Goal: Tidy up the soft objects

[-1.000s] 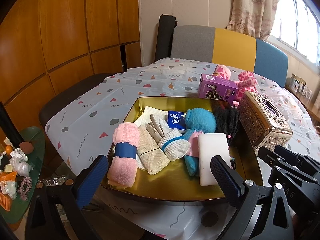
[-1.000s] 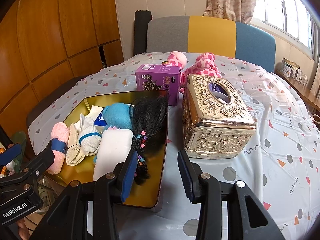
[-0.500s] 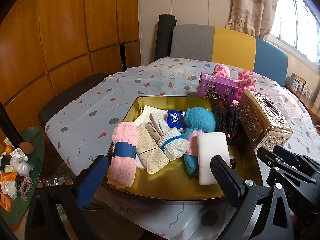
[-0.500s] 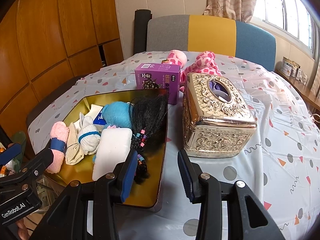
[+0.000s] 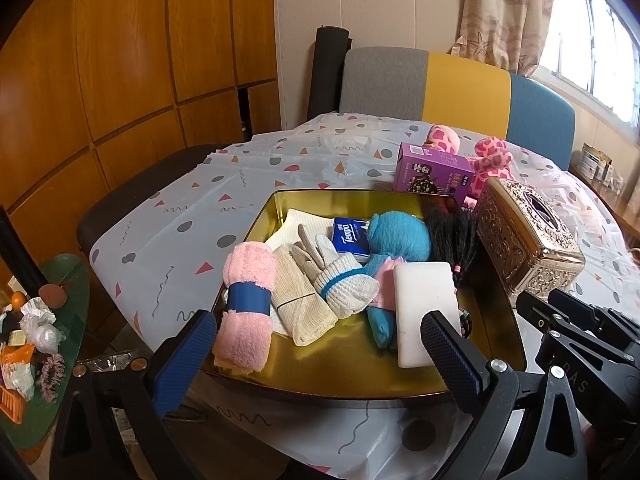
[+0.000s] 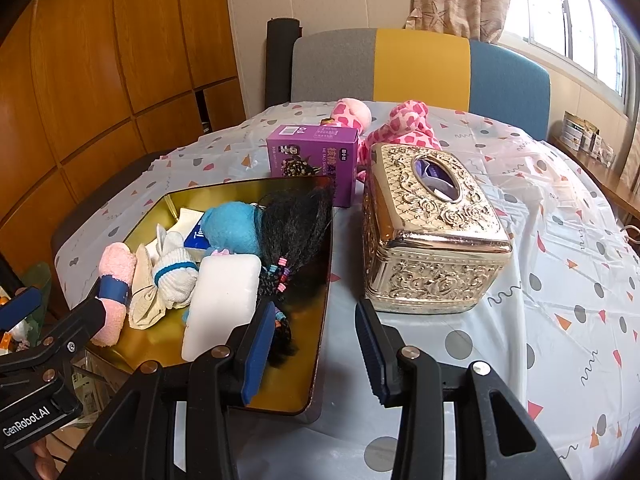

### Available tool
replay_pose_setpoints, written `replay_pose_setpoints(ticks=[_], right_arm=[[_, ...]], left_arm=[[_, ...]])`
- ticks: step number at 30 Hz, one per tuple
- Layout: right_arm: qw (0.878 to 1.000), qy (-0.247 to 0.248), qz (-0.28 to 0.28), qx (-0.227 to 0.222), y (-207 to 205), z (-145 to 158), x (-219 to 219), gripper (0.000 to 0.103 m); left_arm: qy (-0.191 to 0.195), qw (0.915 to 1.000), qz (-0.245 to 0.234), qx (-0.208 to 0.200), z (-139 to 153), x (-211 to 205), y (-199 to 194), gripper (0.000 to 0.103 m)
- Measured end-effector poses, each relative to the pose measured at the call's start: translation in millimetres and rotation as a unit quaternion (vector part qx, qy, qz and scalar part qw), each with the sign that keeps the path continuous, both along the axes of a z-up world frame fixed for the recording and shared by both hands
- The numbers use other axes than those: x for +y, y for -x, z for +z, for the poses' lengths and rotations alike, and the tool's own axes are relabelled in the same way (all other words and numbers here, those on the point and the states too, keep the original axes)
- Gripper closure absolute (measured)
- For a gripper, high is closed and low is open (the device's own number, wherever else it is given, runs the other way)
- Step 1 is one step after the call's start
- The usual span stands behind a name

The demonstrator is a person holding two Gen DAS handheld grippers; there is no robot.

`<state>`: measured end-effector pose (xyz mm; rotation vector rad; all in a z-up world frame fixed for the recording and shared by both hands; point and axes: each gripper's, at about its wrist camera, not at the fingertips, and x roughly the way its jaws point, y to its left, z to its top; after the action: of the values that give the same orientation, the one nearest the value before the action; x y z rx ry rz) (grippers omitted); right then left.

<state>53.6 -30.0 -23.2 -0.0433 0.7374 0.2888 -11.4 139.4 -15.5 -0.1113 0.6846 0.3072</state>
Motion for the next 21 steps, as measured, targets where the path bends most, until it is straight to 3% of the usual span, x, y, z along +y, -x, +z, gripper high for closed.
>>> replay_pose_setpoints(ticks=[21], right_arm=[[1.000,-0.004,-0.013,0.006,-2.9,-4.9,-7.7,0.061]], left_arm=[[-0.015,0.9998,-0.009,0.001,-4.6,-5.9,-2.0,0.003]])
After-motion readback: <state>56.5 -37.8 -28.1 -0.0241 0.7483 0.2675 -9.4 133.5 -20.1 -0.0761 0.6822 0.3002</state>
